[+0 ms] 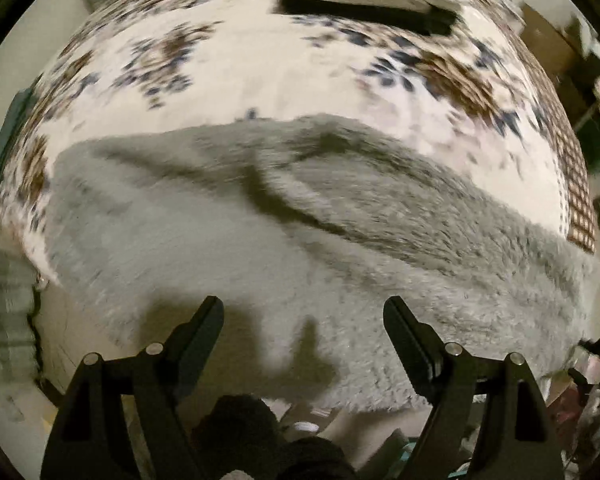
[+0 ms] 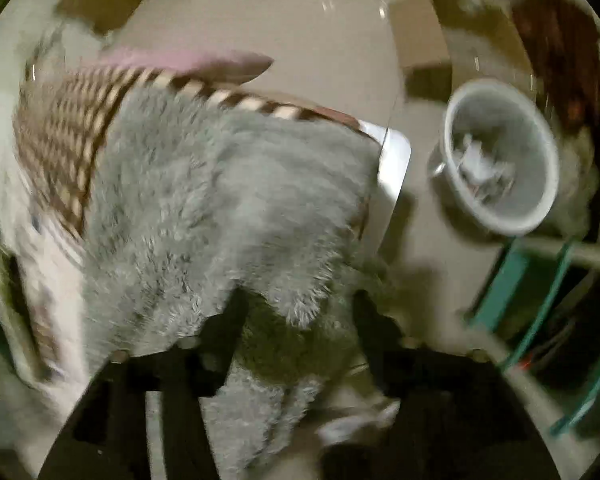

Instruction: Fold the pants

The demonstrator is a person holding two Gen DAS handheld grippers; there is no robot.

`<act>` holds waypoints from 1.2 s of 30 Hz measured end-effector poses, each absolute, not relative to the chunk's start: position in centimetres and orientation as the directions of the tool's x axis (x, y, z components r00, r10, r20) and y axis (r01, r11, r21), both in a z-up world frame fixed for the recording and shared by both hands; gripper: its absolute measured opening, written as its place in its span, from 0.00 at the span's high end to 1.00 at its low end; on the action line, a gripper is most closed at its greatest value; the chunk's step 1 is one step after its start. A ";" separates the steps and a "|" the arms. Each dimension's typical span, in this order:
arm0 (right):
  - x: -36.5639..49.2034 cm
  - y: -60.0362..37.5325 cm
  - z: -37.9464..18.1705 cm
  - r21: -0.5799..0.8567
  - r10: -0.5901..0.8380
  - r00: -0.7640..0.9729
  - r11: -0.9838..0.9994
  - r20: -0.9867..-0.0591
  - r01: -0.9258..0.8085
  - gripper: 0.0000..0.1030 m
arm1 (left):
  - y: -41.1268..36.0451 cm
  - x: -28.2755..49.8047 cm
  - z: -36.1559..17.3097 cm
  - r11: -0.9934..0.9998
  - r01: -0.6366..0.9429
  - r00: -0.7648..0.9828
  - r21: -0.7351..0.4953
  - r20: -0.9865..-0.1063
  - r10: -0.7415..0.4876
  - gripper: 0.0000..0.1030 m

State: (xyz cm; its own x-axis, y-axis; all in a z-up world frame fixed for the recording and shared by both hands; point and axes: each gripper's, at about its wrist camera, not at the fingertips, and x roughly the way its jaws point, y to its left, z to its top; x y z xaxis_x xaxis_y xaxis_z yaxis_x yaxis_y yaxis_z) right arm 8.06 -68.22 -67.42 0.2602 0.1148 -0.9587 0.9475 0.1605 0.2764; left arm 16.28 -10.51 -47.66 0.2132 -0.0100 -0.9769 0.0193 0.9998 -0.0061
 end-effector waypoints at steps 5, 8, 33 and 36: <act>7.3 -68.8 -67.3 0.374 0.086 0.364 0.154 -0.927 0.915 0.40 | -11.7 17.1 -48.9 0.997 0.061 0.205 0.042 -0.978 0.028 0.21; 9.8 -67.7 -68.6 0.354 0.110 0.338 0.209 -0.935 0.912 0.55 | -10.9 17.7 -50.1 0.995 0.056 0.191 0.087 -0.979 0.075 0.21; 4.1 -69.3 -68.9 0.402 0.060 0.398 0.102 -0.916 0.910 0.44 | -15.4 18.1 -56.0 0.960 0.268 0.114 0.084 -0.992 0.055 0.21; 5.1 -69.9 -69.9 0.426 0.070 0.422 0.070 -0.904 0.902 0.44 | -15.7 18.2 -58.2 0.955 0.281 0.085 0.100 -0.993 0.079 0.20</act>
